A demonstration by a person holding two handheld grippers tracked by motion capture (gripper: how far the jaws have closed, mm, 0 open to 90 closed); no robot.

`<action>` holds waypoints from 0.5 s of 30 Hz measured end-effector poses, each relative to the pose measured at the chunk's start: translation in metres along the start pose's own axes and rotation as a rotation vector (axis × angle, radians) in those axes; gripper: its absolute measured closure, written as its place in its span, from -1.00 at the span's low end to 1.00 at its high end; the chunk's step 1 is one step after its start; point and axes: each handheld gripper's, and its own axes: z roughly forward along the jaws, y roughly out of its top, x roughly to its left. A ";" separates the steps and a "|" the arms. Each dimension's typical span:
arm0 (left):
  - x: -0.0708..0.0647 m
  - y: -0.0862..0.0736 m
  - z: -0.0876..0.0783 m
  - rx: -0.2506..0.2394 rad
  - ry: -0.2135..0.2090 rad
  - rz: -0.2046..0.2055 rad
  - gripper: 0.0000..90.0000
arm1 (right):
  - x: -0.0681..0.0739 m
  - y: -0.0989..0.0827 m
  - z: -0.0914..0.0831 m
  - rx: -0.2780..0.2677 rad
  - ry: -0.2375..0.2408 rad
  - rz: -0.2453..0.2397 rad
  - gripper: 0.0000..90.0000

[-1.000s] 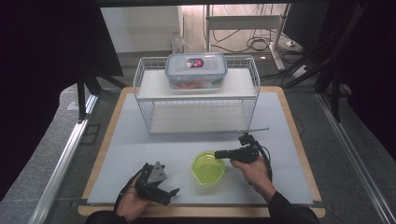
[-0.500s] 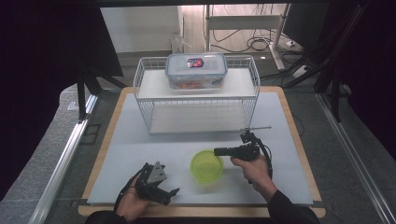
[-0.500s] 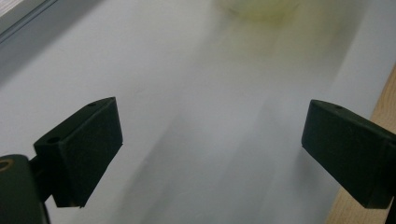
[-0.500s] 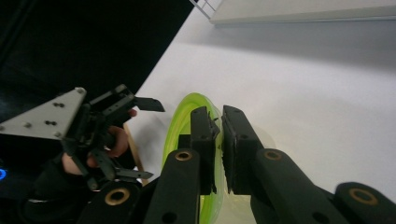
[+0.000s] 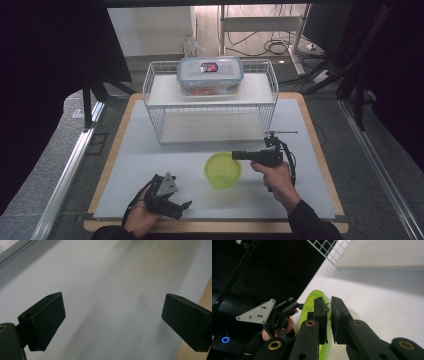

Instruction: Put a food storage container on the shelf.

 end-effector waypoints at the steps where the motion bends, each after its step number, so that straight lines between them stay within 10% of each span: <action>1: 0.000 0.000 0.000 -0.003 0.001 -0.002 -0.89 | 0.001 0.001 -0.001 -0.004 0.007 0.002 0.87; 15: 0.003 0.000 -0.005 -0.046 0.000 -0.026 -0.92 | 0.028 0.034 -0.017 -0.073 0.046 -0.053 0.87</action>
